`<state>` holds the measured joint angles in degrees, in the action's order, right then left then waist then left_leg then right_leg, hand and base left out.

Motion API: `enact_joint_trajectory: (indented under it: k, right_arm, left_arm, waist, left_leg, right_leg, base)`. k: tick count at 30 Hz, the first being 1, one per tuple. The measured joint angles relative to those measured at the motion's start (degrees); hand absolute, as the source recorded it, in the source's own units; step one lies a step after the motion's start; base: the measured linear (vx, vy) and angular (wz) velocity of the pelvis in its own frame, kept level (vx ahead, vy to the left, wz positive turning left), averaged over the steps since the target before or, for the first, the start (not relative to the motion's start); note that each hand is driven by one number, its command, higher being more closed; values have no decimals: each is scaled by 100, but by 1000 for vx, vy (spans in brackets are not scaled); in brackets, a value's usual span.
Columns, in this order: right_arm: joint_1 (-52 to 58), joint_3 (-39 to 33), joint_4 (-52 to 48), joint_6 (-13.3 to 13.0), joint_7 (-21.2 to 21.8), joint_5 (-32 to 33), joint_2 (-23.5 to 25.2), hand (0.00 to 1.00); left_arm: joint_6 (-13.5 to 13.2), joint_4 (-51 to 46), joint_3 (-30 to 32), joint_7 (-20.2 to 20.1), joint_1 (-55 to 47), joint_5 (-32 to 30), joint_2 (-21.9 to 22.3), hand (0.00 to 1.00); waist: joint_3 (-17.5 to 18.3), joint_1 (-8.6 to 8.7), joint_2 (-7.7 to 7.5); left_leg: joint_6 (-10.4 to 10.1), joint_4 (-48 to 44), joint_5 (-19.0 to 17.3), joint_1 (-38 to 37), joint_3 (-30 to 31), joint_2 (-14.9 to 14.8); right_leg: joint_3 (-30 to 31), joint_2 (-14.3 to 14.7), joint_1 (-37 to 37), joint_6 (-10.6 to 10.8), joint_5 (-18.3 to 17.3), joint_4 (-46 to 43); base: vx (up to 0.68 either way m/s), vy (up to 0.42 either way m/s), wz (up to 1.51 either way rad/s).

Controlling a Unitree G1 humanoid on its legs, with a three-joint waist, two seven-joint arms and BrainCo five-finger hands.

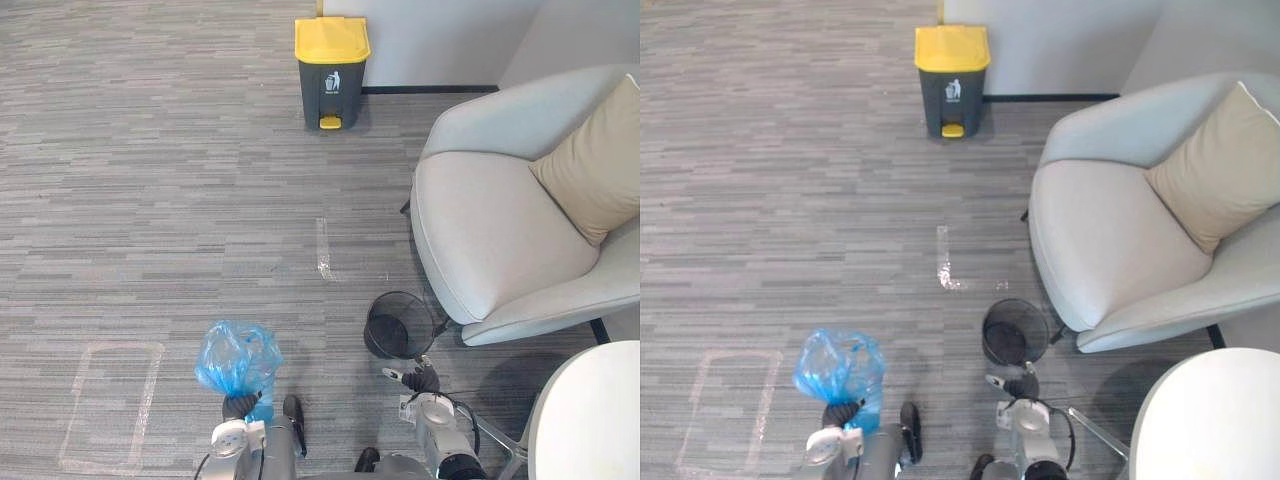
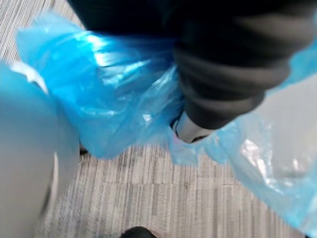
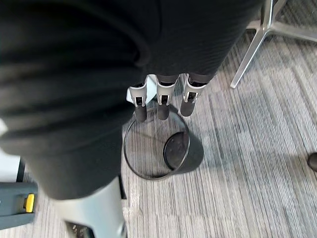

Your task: Gather rubbish on tea table into small bin, then transfer packed bag to large trash can.

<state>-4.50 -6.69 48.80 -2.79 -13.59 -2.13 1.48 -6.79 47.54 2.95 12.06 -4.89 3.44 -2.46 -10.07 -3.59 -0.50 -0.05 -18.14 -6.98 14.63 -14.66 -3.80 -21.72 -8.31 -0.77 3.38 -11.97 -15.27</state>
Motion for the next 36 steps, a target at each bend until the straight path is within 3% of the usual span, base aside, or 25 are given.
enact_joint_trajectory:
  k: [3,4,5,6,7,9,10,12,13,14,16,17,18,19,20,21,22,23,25,28,30,31,32,33,36]
  right_arm:
    - [18,0,185,15,12,-2,-35,0]
    - [48,-3,229,41,18,-4,-39,0]
    - [111,-24,325,70,21,-4,52,0]
    - [217,-24,270,46,46,-10,-68,0]
    - [244,-17,221,39,64,-9,-123,0]
    - [227,0,263,94,131,-6,-87,0]
    - [216,-6,264,94,128,-3,-119,0]
    - [241,-69,307,103,121,1,-206,0]
    - [245,-192,400,120,120,2,-226,0]
    - [304,-227,401,114,121,27,-250,0]
    - [321,-242,395,113,121,37,-273,0]
    - [383,-294,387,107,126,46,-219,0]
    - [398,-342,393,108,130,47,-207,0]
    - [363,-383,303,100,123,58,-180,0]
    - [338,-309,126,98,130,101,-132,0]
    - [333,-249,67,87,129,108,-107,0]
    - [332,-193,-60,78,128,136,3,0]
    - [312,-219,-98,57,120,231,37,0]
    - [297,-219,-98,44,120,236,79,0]
    - [220,-292,-279,56,106,240,123,0]
    - [226,-424,-293,51,23,241,118,0]
    - [237,-424,-289,54,12,241,99,0]
    - [288,-433,-239,80,-7,240,97,0]
    - [422,-417,-297,108,-13,233,226,0]
    - [531,-358,-292,135,0,219,250,0]
  left_arm:
    - [-3,43,-7,-16,-64,-109,-42,100]
    - [0,59,-39,-22,-56,-110,-94,100]
    - [-6,110,-46,-33,-67,-113,-159,100]
    - [-7,79,-59,-22,-61,-113,-92,100]
    - [1,92,-59,-10,-81,-110,-52,100]
    - [47,146,-5,4,29,-106,-169,100]
    - [58,150,-5,7,91,-105,-186,100]
    - [82,154,-15,5,195,-105,-201,100]
    - [94,156,-11,7,249,-105,-166,100]
    - [91,155,-24,4,276,-104,-181,100]
    - [88,157,-39,6,305,-107,-188,100]
    - [85,155,4,7,268,-110,-246,100]
    - [91,174,29,9,306,-110,-241,100]
    - [95,114,90,7,326,-109,-162,100]
    - [102,106,278,6,268,-107,-95,100]
    - [102,104,326,7,236,-107,-73,100]
    - [105,33,432,-1,136,-107,23,100]
    - [107,-42,451,-8,130,-102,124,100]
    - [100,-158,444,-18,136,-103,238,100]
    - [96,-324,484,-22,145,-104,388,100]
    - [75,-363,501,-15,145,-102,444,100]
    - [75,-362,500,-15,140,-102,460,100]
    - [77,-304,500,-11,130,-101,490,100]
    - [81,-308,501,0,127,-100,438,100]
    - [84,-368,468,0,107,-95,440,100]
  waist:
    - [-54,38,-4]
    - [-86,73,-44]
    - [10,150,-272]
    - [-42,308,-53]
    - [-9,301,145]
    - [-167,258,-89]
    - [-206,290,-63]
    - [-230,375,-46]
    - [-236,382,-49]
    - [-236,408,-45]
    - [-203,459,-72]
    - [-124,471,-103]
    - [-116,480,-18]
    - [-94,387,125]
    - [-108,326,179]
    - [-115,309,191]
    - [-137,267,179]
    - [-151,149,119]
    - [-108,54,41]
    - [-146,-10,66]
    - [-137,-57,100]
    - [-119,-82,153]
    - [-83,-145,197]
    - [-10,-151,31]
    - [-25,-295,-105]
  left_leg:
    - [87,58,-266,-197,24,215]
    - [77,228,-279,-344,104,371]
    - [-84,689,-464,-653,340,831]
    - [329,-680,-947,-505,553,554]
    - [311,-643,-1354,-612,749,398]
    - [434,-781,-1449,-689,831,522]
    - [432,-728,-1445,-690,933,507]
    - [416,-560,-1441,-765,1194,479]
    - [334,-354,-1414,-973,1313,478]
    - [257,-143,-1398,-1244,1484,487]
    - [96,9,-1495,-1565,1768,461]
    - [-72,-191,-1588,-1661,1965,383]
    - [-102,-413,-1604,-1593,2009,303]
    - [-313,-1327,-1480,-1218,1838,68]
    - [-465,-2476,-957,-793,1536,-140]
    - [-428,-2870,-800,-622,1442,-232]
    - [-266,-3669,-1020,-335,1156,-460]
    - [-170,-3798,-1228,-107,938,-508]
    - [-217,-3426,-1331,149,740,-507]
    - [-250,-2224,-1322,739,742,-403]
    - [-279,-777,-614,861,1059,-185]
    - [-299,-571,-430,864,1131,-202]
    - [-216,-775,237,831,1188,-177]
    - [-167,-825,-64,808,1013,-84]
    - [-42,-843,-459,423,594,-51]
  right_leg:
    - [200,-425,503,19,-7,-1545]
    - [314,-588,677,-105,95,-2077]
    - [645,-886,1060,-455,399,-2656]
    - [964,-626,1390,-339,219,-3418]
    - [980,-410,1448,-275,3,-3523]
    - [1227,-98,1843,-186,-680,-3257]
    - [1154,61,2025,-185,-726,-2967]
    - [1075,336,2304,-40,-588,-2011]
    - [1050,447,2382,-33,-322,-1416]
    - [1006,495,2366,-71,29,-806]
    - [964,530,2328,-258,465,-519]
    - [852,553,2166,-574,1047,-366]
    - [729,614,2097,-620,954,-392]
    - [567,818,1881,-761,921,-246]
    - [618,994,1504,-884,790,2]
    - [682,1045,1332,-903,748,118]
    - [812,1164,822,-950,639,402]
    - [975,1177,403,-997,607,571]
    - [1080,1129,173,-997,607,646]
    - [1312,1012,-262,-913,556,810]
    - [1600,872,-598,-513,58,912]
    - [1647,888,-643,-443,-30,919]
    - [1896,858,-736,-249,-271,884]
    - [2024,681,-646,-255,-302,653]
    - [2251,441,-266,-158,-351,-479]
  base:
    - [-52,174,3]
    - [22,264,39]
    - [222,175,64]
    - [310,148,53]
    - [337,60,27]
    - [260,39,12]
    - [287,2,54]
    - [272,-15,62]
    - [397,-62,66]
    - [495,-90,76]
    - [522,-160,109]
    - [570,-210,116]
    - [598,-230,84]
    - [614,-234,20]
    - [621,-212,-1]
    - [605,-168,-24]
    - [664,-132,-34]
    - [542,-101,-39]
    - [419,-46,-48]
    - [466,69,-55]
    - [446,213,-66]
    - [416,281,-83]
    - [412,275,-62]
    - [512,327,-56]
    - [345,214,-64]
